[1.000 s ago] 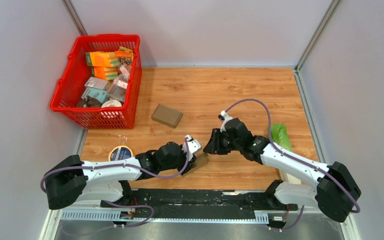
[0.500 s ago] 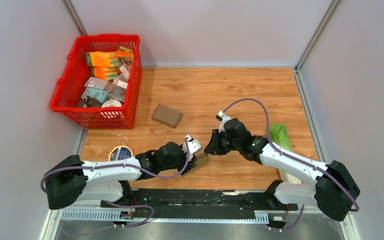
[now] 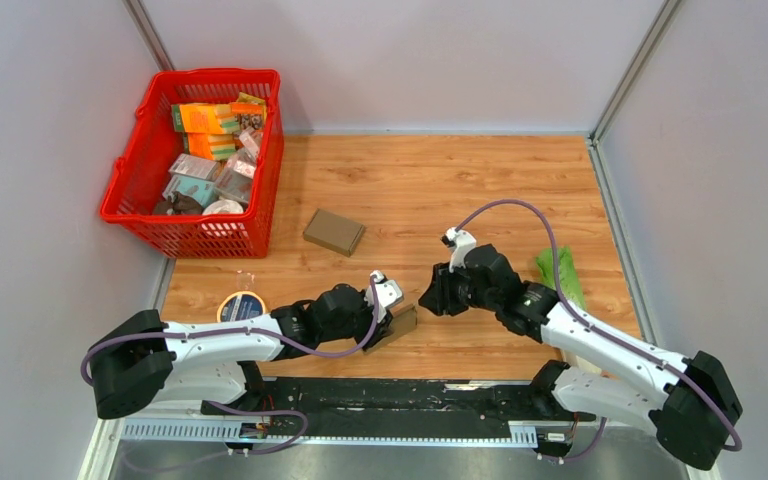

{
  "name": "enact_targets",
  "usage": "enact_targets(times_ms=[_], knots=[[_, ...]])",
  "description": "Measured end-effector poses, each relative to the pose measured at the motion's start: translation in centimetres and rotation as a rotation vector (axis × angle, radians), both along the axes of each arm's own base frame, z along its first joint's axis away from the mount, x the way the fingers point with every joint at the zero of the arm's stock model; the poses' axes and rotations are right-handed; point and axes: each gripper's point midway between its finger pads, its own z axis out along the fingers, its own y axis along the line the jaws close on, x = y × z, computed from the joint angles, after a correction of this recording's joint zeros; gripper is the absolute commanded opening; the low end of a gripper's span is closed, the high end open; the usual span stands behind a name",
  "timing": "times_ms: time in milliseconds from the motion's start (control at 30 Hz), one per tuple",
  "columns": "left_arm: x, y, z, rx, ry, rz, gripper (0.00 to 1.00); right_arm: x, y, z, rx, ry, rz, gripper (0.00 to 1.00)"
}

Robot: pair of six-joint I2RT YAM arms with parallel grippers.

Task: Fold the paper box

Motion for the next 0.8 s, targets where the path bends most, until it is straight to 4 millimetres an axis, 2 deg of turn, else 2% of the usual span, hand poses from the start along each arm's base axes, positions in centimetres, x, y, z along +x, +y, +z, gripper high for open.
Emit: enact_targets(times_ms=[67,200,233,367,500,600,800], knots=[[0.0,0.0,0.0,0.0,0.0,0.001,0.17,-0.5,0.2,-0.2,-0.004,-0.022,0.031,0.33],[0.0,0.0,0.0,0.001,0.0,0.003,0.4,-1.6,0.8,-1.2,-0.029,-0.042,0.101,0.32],[0.0,0.0,0.0,0.0,0.001,0.004,0.42,-1.7,0.9,-1.3,-0.032,-0.05,0.112,0.32],[-0.2,0.4,-0.2,0.014,0.012,0.006,0.44,-1.1,1.2,-1.1,-0.036,-0.091,0.127,0.3],[-0.5,0.8,-1.0,0.047,0.033,0.002,0.52,-0.8,1.2,-1.5,-0.059,-0.116,0.138,0.3],[-0.7,0.8,-1.3,0.062,0.049,-0.006,0.53,-0.9,1.2,-2.0,-0.083,-0.116,0.15,0.31],[-0.8,0.3,-0.9,0.045,0.064,-0.005,0.49,-0.8,1.2,-1.8,-0.086,-0.135,0.155,0.31]])
